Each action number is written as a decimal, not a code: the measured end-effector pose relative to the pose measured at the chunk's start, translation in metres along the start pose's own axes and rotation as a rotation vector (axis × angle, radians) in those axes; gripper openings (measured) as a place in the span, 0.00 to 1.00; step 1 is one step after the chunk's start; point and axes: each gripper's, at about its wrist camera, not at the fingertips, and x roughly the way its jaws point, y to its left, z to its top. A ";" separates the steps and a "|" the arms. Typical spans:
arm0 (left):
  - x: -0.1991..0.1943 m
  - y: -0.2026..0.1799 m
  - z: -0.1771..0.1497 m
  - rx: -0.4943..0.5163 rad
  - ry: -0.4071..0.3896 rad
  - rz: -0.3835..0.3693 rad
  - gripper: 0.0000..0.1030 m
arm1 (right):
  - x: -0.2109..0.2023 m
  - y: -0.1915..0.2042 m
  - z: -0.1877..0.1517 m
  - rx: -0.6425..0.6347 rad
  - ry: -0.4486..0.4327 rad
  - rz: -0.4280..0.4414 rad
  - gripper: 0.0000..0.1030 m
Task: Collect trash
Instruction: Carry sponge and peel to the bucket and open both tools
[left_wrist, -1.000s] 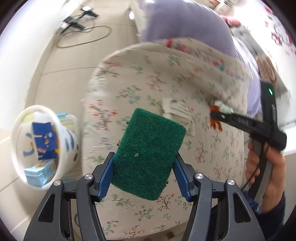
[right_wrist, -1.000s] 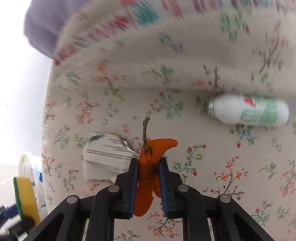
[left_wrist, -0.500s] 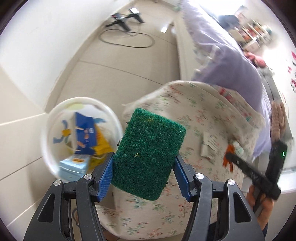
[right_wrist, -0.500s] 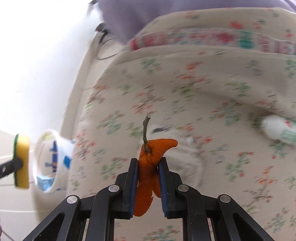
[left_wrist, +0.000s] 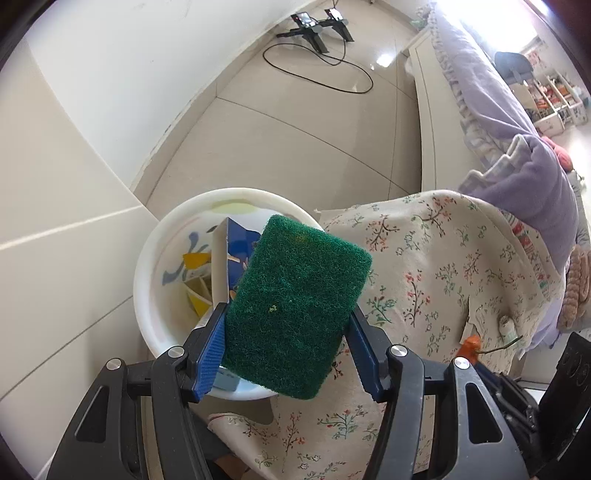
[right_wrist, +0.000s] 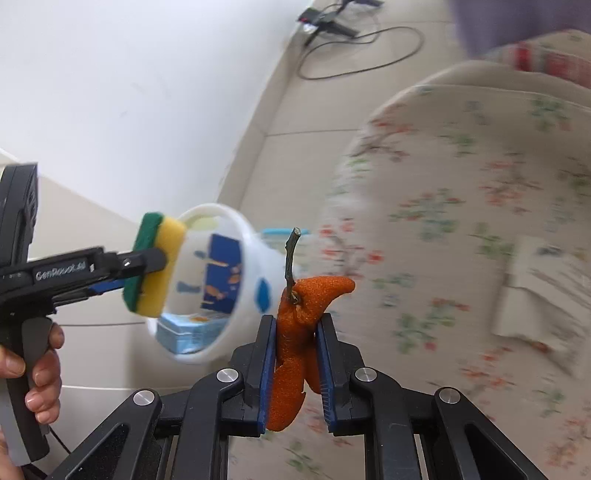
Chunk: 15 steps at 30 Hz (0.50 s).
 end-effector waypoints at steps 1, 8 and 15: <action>0.001 0.002 0.000 -0.007 0.000 -0.001 0.62 | 0.006 0.005 0.001 -0.003 0.004 0.008 0.18; 0.013 0.005 0.002 -0.024 0.025 -0.013 0.65 | 0.046 0.034 0.008 0.015 0.012 0.089 0.18; 0.015 0.026 0.005 -0.104 0.039 0.002 0.70 | 0.079 0.065 0.019 -0.014 0.027 0.128 0.18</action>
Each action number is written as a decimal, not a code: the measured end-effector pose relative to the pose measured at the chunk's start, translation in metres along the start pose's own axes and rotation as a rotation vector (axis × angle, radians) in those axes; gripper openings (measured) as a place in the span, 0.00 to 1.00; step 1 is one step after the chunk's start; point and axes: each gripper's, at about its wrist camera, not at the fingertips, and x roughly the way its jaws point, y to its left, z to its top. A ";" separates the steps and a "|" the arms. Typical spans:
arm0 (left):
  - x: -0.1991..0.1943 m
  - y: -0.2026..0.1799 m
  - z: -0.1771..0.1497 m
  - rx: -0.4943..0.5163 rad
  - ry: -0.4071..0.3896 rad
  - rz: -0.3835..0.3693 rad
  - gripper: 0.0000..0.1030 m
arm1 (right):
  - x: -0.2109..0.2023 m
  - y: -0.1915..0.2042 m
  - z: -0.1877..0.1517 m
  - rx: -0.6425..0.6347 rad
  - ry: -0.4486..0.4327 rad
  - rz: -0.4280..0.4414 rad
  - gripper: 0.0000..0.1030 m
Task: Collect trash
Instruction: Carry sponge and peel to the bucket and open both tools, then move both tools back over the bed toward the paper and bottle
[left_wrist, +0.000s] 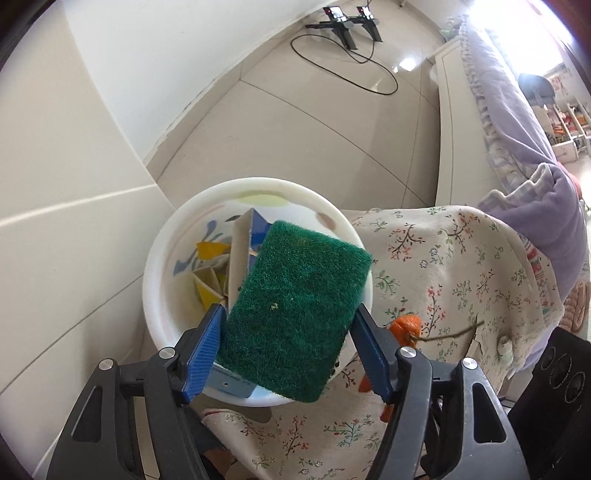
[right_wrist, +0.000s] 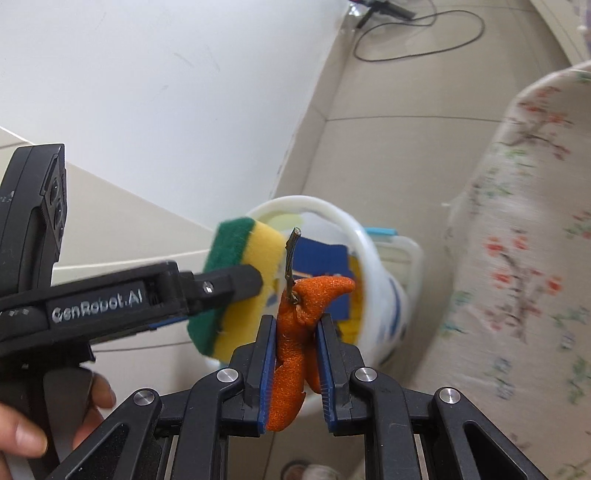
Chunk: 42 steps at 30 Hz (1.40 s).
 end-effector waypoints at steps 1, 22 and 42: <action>-0.001 0.001 0.000 -0.002 -0.002 0.003 0.70 | 0.004 0.002 0.001 -0.005 0.001 0.001 0.18; -0.035 0.003 -0.004 -0.026 -0.098 -0.015 0.78 | 0.018 0.002 0.005 -0.041 0.002 -0.086 0.33; -0.024 -0.150 -0.061 0.271 -0.094 -0.082 0.78 | -0.181 -0.128 -0.027 -0.047 -0.064 -0.381 0.56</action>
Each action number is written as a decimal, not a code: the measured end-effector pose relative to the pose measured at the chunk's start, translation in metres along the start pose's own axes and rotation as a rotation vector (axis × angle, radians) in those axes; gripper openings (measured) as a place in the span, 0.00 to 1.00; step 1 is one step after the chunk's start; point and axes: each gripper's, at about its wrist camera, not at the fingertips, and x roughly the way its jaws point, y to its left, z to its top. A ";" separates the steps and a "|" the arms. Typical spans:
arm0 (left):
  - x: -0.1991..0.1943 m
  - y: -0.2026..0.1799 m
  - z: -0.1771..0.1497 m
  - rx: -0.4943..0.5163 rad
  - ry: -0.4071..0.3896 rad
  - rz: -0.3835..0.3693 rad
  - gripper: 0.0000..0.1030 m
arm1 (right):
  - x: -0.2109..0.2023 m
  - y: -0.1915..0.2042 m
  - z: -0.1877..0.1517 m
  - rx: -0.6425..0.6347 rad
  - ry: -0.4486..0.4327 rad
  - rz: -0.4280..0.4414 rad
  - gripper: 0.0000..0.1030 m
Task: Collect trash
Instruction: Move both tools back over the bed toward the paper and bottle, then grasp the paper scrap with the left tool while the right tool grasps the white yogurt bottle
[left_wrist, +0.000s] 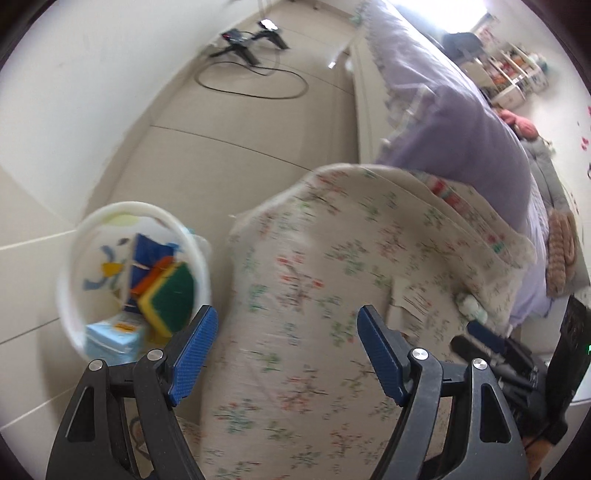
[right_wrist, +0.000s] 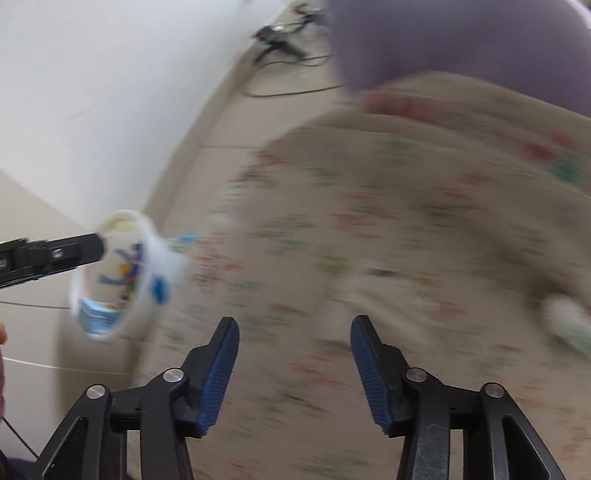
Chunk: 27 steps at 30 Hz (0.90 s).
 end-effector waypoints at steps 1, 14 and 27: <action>0.004 -0.010 -0.003 0.011 0.004 -0.002 0.78 | -0.007 -0.015 -0.006 0.003 -0.011 -0.039 0.56; 0.091 -0.123 -0.038 0.097 0.164 -0.054 0.78 | -0.011 -0.175 -0.030 0.020 0.091 -0.363 0.57; 0.138 -0.158 -0.040 0.118 0.157 0.036 0.22 | 0.018 -0.200 -0.033 -0.164 0.105 -0.349 0.57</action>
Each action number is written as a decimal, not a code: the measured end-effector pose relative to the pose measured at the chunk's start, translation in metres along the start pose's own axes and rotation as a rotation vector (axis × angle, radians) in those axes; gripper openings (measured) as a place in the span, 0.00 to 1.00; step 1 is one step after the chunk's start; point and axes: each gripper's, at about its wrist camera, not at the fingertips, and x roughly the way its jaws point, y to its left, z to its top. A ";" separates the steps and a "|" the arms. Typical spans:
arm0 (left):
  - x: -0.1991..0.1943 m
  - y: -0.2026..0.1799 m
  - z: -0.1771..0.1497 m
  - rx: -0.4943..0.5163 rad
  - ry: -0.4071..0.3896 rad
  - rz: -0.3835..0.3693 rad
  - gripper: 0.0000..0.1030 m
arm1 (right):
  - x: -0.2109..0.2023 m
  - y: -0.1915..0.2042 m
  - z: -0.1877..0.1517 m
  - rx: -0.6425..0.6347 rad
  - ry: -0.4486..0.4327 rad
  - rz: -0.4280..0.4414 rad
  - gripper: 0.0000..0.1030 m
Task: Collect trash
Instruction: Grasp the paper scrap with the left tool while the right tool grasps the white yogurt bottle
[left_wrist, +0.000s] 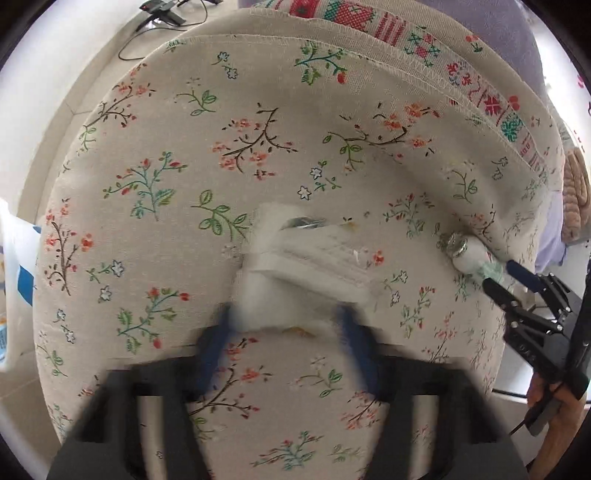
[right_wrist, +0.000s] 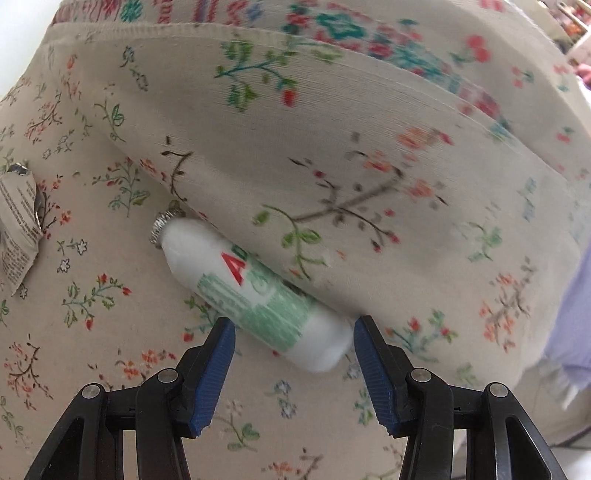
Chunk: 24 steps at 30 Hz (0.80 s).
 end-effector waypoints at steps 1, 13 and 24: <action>0.002 -0.001 0.000 -0.006 0.008 -0.008 0.22 | 0.003 0.002 0.002 -0.007 0.003 0.007 0.57; -0.032 0.010 -0.003 -0.015 -0.044 -0.100 0.06 | 0.023 0.035 0.025 -0.090 0.025 0.127 0.54; -0.075 0.041 -0.005 -0.010 -0.092 -0.130 0.05 | 0.018 0.053 0.054 -0.028 0.027 0.221 0.40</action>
